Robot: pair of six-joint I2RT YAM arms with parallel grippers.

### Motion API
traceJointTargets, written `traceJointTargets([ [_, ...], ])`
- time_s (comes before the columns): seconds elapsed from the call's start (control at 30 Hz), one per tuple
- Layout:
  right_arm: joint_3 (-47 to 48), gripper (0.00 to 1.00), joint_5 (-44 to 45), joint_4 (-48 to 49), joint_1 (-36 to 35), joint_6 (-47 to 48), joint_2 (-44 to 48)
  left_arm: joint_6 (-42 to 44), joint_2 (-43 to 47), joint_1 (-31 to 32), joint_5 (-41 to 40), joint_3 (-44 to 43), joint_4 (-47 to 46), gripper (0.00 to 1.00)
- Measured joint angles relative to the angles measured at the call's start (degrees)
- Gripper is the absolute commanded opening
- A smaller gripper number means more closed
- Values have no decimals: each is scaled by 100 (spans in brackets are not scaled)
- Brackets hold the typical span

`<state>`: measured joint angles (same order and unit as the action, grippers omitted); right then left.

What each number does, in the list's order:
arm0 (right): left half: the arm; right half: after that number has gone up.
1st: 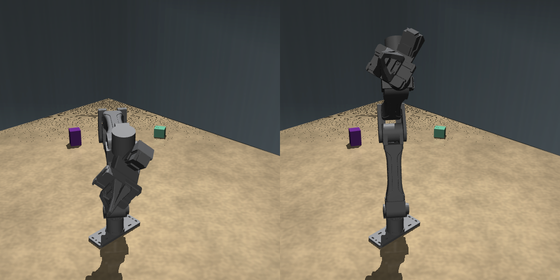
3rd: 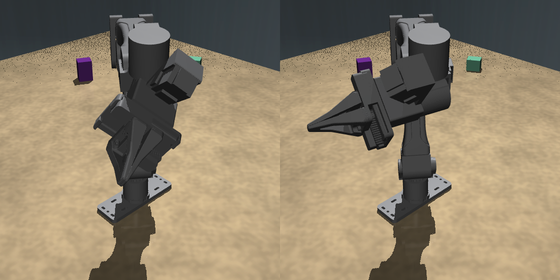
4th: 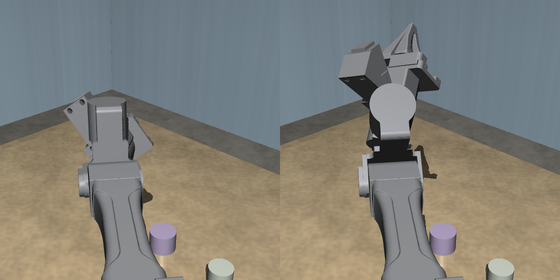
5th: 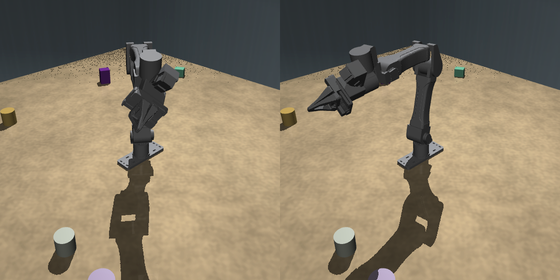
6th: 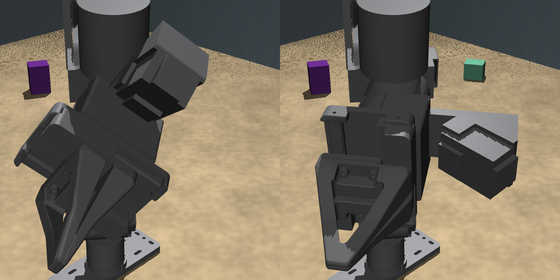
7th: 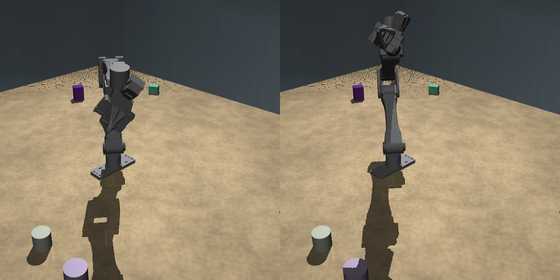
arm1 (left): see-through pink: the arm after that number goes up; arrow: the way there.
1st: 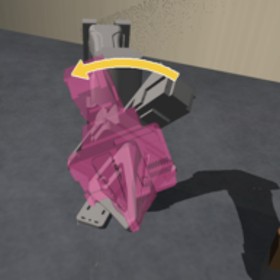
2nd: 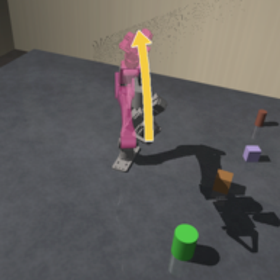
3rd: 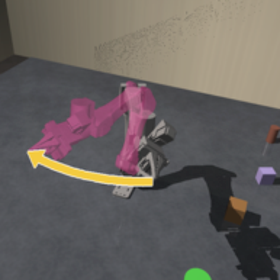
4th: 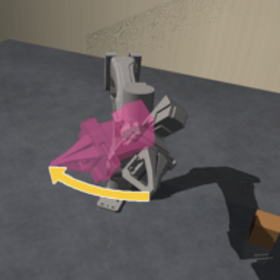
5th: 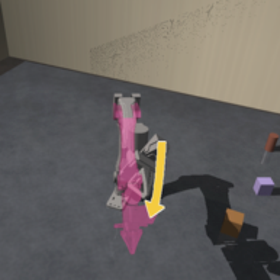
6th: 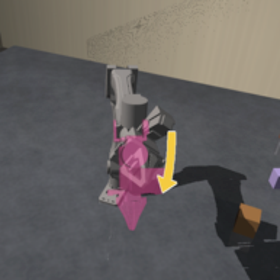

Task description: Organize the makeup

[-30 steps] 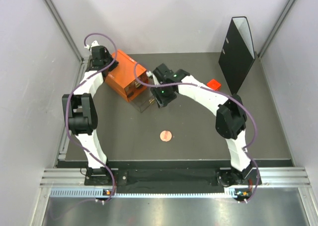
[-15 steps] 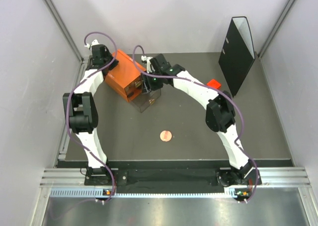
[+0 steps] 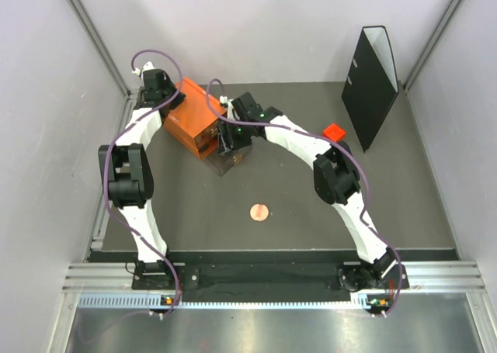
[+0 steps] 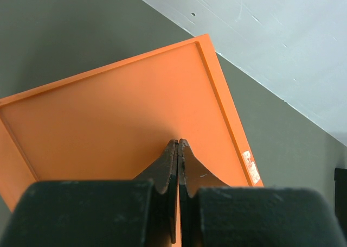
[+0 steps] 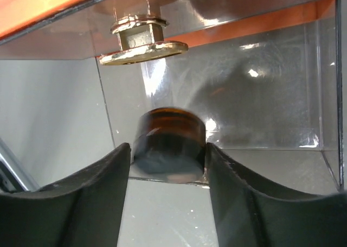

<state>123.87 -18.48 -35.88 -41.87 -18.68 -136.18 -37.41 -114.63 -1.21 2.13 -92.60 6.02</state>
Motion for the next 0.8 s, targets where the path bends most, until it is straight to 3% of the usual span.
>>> traceJointTargets([
  [0.07, 0, 71, 22, 9, 0, 2, 0, -2, -2, 0, 0, 0, 0, 0],
  [0.27, 2, 73, 203, 66, 0, 4, 37, -20, -4, 0, 0, -2, -13, 0],
  [0.5, -295, 69, 509, 26, 4, 162, 804, -20, -4, 0, 0, 0, -13, 0],
  [0.8, -1679, 51, 623, -584, -2, 911, 2459, -20, -2, -9, 46, 13, -35, 0],
])
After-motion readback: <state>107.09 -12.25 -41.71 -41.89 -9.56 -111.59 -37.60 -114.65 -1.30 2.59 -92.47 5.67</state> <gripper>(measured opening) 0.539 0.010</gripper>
